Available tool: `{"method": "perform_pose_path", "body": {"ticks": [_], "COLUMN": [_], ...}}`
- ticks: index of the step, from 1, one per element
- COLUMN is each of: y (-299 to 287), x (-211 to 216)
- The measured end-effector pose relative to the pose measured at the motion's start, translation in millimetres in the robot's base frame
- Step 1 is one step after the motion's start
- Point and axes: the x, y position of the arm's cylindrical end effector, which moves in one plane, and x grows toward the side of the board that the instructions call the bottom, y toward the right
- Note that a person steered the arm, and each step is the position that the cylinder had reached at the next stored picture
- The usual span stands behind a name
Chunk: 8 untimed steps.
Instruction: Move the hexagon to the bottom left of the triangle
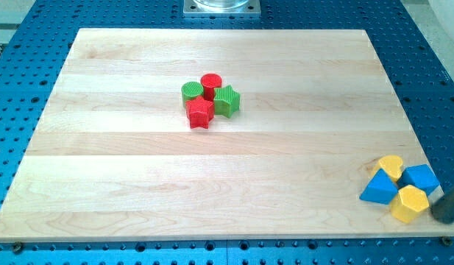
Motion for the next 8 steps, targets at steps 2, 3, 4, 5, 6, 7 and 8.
{"method": "perform_pose_path", "body": {"ticks": [2,3,4,5,6,7,8], "y": [-39,-38,-10,-10,-25,-62,-67], "x": [-12,-7,12,25,24,25,24]}}
